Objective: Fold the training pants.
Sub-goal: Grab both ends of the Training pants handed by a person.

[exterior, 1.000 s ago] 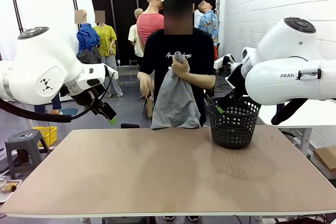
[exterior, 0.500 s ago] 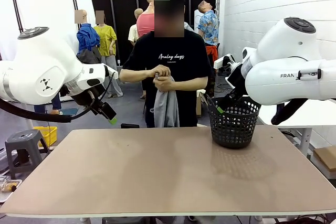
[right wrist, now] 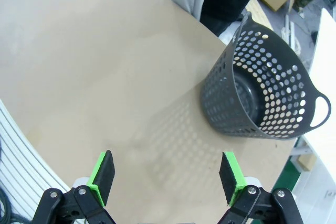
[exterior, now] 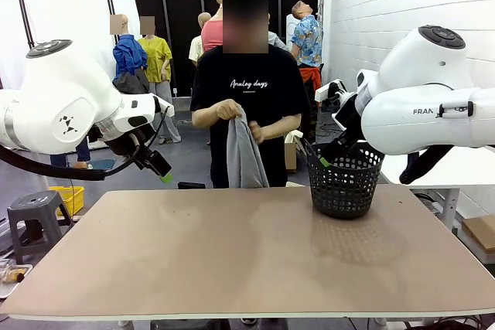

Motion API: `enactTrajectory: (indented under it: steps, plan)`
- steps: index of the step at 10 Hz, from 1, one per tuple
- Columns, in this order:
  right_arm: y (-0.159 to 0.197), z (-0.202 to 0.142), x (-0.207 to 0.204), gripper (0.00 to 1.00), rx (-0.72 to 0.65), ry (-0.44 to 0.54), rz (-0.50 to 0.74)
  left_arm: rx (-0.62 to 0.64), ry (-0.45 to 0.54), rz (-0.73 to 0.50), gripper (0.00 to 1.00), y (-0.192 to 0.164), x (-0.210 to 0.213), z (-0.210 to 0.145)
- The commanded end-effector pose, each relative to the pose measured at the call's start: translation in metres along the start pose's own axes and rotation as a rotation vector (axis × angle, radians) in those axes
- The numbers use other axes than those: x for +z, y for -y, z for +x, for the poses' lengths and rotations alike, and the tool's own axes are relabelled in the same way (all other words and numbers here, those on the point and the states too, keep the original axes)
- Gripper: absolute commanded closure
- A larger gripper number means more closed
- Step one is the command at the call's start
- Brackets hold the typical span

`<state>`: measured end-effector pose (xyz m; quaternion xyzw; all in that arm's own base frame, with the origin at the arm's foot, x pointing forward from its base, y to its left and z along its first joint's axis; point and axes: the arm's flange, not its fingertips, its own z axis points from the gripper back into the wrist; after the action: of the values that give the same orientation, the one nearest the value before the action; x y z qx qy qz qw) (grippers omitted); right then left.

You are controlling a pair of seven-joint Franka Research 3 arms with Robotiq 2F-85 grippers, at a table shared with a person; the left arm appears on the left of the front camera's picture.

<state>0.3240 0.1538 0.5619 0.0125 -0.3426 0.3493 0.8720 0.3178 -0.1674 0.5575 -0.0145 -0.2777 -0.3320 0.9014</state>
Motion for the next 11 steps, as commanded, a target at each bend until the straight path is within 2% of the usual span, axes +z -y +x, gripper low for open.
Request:
enactTrajectory:
  steps: [1,11]
  plan:
    - [-0.0003,0.0001,-0.0003,0.0,-0.001,0.002,0.008,0.001,0.001,-0.001,0.0,-0.001,-0.0007,0.0012]
    - [-0.0003,0.0001,-0.0003,0.0,-0.001,0.002,0.008,0.001,0.001,-0.001,0.0,-0.001,-0.0007,0.0012]
